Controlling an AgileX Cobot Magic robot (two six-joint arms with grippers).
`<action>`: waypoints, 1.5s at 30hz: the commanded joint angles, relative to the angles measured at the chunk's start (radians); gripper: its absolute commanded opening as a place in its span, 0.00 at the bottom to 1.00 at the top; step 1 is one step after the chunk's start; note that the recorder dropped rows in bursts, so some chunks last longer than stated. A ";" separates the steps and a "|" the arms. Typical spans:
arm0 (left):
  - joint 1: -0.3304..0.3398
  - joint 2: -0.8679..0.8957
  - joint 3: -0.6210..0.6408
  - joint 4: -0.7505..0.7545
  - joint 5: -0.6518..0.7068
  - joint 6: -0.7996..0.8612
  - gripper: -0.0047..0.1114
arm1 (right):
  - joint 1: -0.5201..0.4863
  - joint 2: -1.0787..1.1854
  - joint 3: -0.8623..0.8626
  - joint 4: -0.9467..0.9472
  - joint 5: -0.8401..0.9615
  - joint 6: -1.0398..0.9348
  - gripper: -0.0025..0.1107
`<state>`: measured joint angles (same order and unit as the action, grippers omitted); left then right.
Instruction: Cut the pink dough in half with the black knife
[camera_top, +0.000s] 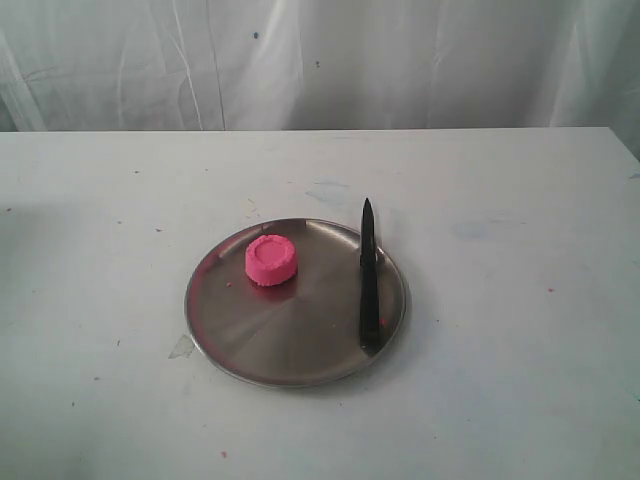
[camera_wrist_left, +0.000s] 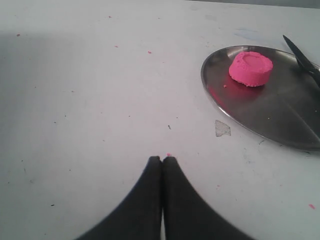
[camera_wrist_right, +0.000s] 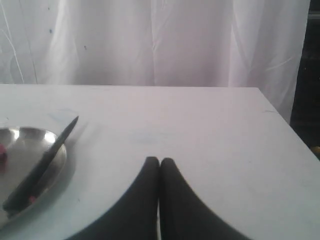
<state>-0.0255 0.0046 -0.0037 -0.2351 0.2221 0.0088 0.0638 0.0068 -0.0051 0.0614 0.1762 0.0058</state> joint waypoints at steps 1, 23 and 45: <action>0.002 -0.005 0.004 0.001 -0.005 -0.009 0.04 | -0.004 -0.007 0.005 0.148 -0.184 0.218 0.02; 0.002 -0.005 0.004 0.001 -0.005 -0.009 0.04 | 0.046 0.182 -0.583 -1.764 -0.552 1.620 0.02; 0.002 -0.005 0.004 0.001 -0.005 -0.009 0.04 | 0.139 1.086 -0.813 -0.199 0.769 -0.522 0.02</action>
<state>-0.0255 0.0046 -0.0037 -0.2351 0.2206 0.0088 0.1899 1.0484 -0.7979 -0.5019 0.8547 -0.2620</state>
